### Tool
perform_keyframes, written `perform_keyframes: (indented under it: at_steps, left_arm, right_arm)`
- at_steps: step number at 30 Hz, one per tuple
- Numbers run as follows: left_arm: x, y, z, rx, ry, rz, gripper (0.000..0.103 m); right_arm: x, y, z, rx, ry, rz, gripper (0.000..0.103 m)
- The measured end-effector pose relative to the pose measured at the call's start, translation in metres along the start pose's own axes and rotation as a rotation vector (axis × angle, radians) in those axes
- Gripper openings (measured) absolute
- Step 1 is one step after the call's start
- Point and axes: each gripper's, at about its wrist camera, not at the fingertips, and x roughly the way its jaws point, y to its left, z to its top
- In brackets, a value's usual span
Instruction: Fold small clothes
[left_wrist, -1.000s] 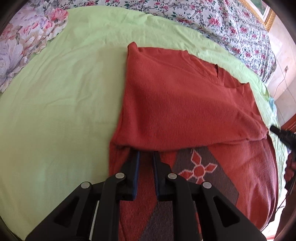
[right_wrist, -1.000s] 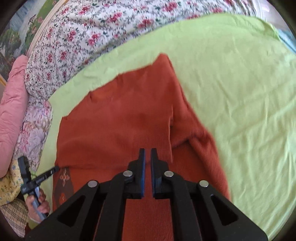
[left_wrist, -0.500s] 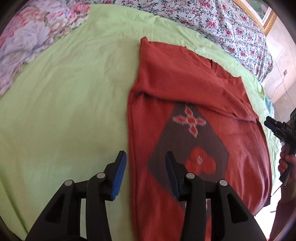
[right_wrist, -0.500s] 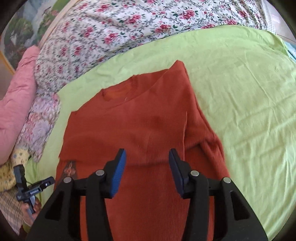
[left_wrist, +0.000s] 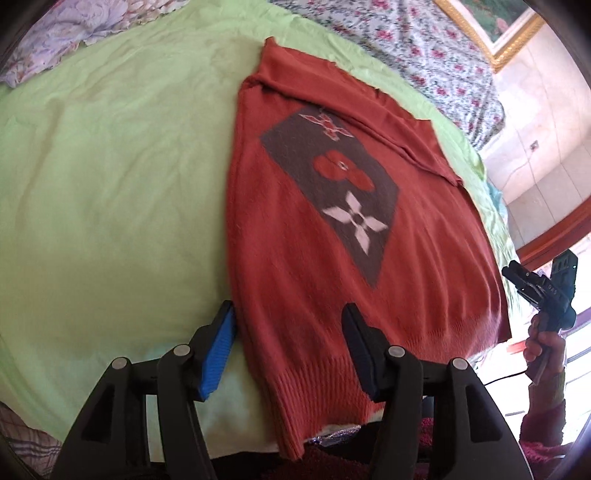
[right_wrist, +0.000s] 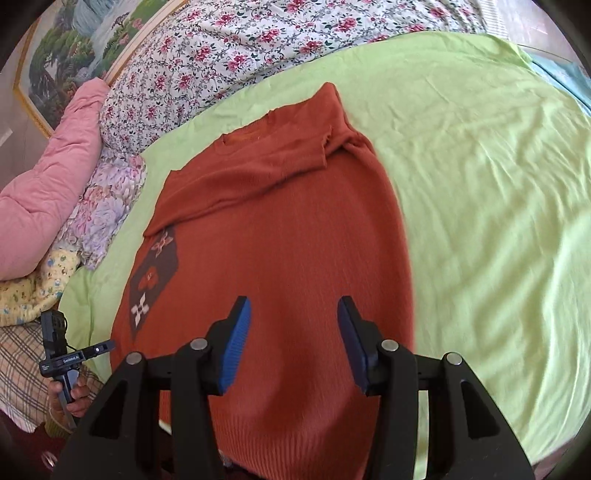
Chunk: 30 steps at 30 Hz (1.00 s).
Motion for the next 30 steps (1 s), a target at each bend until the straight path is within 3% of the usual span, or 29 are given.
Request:
perform_keyframes:
  at_steps: [1,2,3,4,5,13,21,22,23,24,26,30]
  left_arm:
    - [0.0,-0.004,-0.004,0.016,-0.003,0.0,0.056]
    - [0.001,-0.005,-0.006,0.023,-0.011,0.003,0.049]
    - [0.002,-0.007,-0.006,0.026,-0.015,-0.007,0.039]
    - [0.006,-0.008,-0.006,0.022,0.005,-0.048,0.013]
    - [0.008,-0.006,-0.005,0.013,0.023,-0.075,0.008]
    - [0.015,0.012,-0.004,-0.08,0.074,-0.153,0.012]
    - [0.015,-0.009,-0.006,0.04,0.045,-0.086,0.008]
    - [0.014,-0.012,-0.007,0.055,0.039,-0.077,0.007]
    - [0.013,-0.013,-0.007,0.068,0.031,-0.069,0.006]
    - [0.011,-0.014,-0.008,0.076,0.02,-0.064,0.006]
    - [0.007,-0.013,-0.008,0.077,-0.003,-0.064,0.005]
    - [-0.005,-0.009,0.001,0.056,-0.054,-0.106,0.005]
  right_arm:
    - [-0.004,-0.001,-0.006,0.006,-0.005,-0.001,0.05]
    - [-0.009,-0.005,-0.014,0.014,-0.009,0.001,0.05]
    - [-0.013,-0.01,-0.021,0.024,-0.012,-0.002,0.05]
    - [-0.017,-0.013,-0.026,0.033,-0.014,-0.008,0.05]
    - [-0.021,-0.018,-0.031,0.047,-0.017,-0.016,0.05]
    - [-0.03,-0.044,-0.05,0.106,-0.01,-0.03,0.05]
    - [-0.011,-0.033,-0.059,0.05,0.03,0.072,0.05]
    - [-0.009,-0.031,-0.059,0.039,0.04,0.081,0.046]
    - [-0.008,-0.031,-0.06,0.033,0.055,0.089,0.02]
    - [-0.005,-0.032,-0.061,0.039,0.09,0.103,0.006]
    - [-0.006,-0.036,-0.065,0.041,0.093,0.126,0.006]
    - [-0.019,-0.044,-0.065,0.102,0.014,0.222,0.006]
